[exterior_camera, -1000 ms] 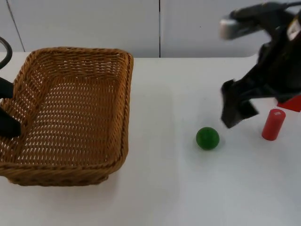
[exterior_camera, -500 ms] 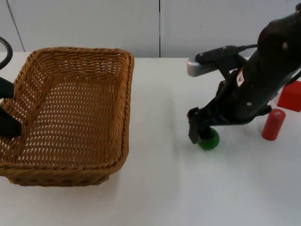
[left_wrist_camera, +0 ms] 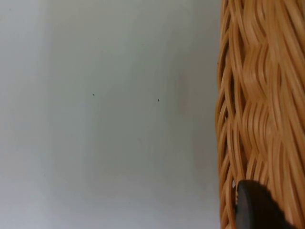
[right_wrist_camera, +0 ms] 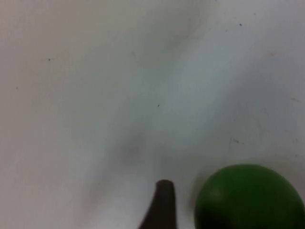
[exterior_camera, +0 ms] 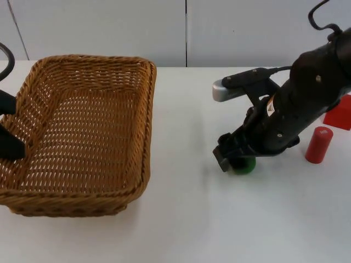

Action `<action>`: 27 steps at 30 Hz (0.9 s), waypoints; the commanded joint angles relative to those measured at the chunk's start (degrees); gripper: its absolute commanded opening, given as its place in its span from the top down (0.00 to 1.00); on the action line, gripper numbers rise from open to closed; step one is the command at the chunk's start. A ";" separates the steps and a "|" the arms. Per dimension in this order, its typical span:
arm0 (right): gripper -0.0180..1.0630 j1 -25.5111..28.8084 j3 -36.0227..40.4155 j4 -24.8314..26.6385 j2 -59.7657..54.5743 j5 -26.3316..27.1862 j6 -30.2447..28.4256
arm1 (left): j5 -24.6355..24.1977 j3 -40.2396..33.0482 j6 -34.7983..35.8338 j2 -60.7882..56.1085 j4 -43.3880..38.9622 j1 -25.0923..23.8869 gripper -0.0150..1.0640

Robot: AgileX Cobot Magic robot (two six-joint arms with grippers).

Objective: Pick up the basket with the left hand and place the object to the left of the red cylinder into the basket with the right hand.

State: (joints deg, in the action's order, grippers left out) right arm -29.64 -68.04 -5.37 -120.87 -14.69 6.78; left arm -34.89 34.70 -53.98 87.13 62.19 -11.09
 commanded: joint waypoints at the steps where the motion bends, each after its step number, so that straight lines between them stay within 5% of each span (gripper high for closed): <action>1: 0.45 -0.35 -0.39 1.22 0.10 1.31 -0.15 | -0.63 -0.15 -0.16 -0.86 1.81 -0.27 0.99; 2: 0.45 -0.35 -0.39 1.22 0.10 1.31 -0.15 | -0.63 -0.15 -0.16 -0.86 1.81 -0.27 0.99; 7: 0.89 -0.35 -0.39 1.22 0.93 -0.34 -0.15 | -0.63 -0.15 -0.16 -0.86 1.81 -0.27 0.99; 9: 0.98 -0.35 -0.39 1.22 1.98 -1.17 -0.15 | -0.63 -0.15 -0.16 -0.86 1.81 -0.27 0.99; 27: 0.99 -0.35 -0.50 0.81 32.86 -24.19 -2.18 | -1.61 -0.15 -0.16 -0.86 1.81 -0.27 0.99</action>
State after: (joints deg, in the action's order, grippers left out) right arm -29.64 -68.19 -4.42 -89.11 -37.31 5.29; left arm -35.52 34.70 -53.98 87.13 62.19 -11.09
